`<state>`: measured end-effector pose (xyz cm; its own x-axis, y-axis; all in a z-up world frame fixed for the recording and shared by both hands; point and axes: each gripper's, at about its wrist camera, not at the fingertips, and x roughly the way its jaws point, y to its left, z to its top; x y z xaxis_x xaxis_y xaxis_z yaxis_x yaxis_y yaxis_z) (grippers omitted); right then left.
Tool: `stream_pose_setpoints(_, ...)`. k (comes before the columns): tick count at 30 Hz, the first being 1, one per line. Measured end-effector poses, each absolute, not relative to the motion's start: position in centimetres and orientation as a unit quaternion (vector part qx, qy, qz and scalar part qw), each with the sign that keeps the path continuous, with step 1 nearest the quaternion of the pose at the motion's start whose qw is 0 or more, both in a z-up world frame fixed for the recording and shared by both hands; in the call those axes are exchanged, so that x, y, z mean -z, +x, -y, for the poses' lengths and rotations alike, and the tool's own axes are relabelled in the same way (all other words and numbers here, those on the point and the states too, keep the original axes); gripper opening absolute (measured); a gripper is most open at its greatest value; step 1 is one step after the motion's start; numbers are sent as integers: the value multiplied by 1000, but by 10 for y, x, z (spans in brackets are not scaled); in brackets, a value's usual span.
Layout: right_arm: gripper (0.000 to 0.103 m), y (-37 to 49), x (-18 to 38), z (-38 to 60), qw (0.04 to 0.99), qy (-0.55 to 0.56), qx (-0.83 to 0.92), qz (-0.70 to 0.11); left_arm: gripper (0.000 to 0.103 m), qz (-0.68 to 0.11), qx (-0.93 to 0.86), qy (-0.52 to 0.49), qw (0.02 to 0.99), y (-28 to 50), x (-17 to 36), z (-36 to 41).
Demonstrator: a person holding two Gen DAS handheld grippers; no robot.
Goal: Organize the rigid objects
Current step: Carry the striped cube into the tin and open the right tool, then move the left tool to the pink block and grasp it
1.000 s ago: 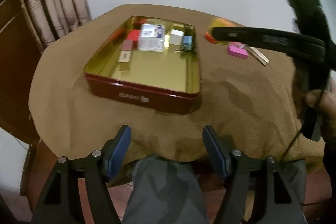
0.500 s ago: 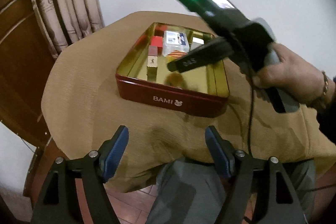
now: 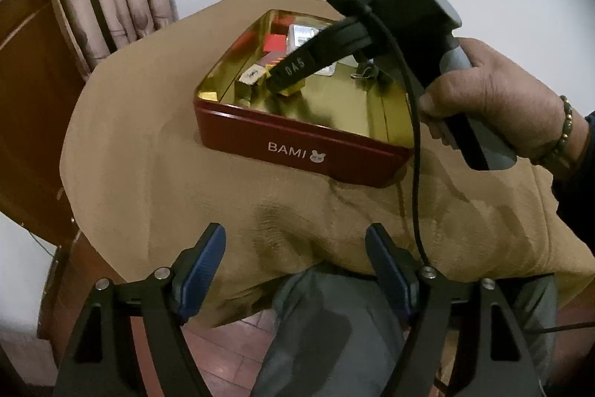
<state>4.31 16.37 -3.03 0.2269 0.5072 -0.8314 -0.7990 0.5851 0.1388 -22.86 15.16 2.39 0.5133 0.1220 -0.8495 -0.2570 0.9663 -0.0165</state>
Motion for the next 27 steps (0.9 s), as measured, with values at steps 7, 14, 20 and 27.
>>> stream_pose_setpoints(7, 38, 30, 12, -151, 808, -150, -411, -394, 74, -481, -114, -62, 867, -229, -22, -149)
stream_pose_setpoints(14, 38, 13, -8, -56, 863, -61, -366, -342, 74, -482, -112, -53, 867, -230, -21, -139)
stream_pose_setpoints(20, 38, 7, 33, 76, 911, -36, -195, -363, 74, -492, -88, -40, 865, -230, -20, -119)
stream_pose_setpoints(27, 38, 0, 98, 231, 907, -48, -3, -417, 74, -493, -20, -19, 870, -202, -36, -72)
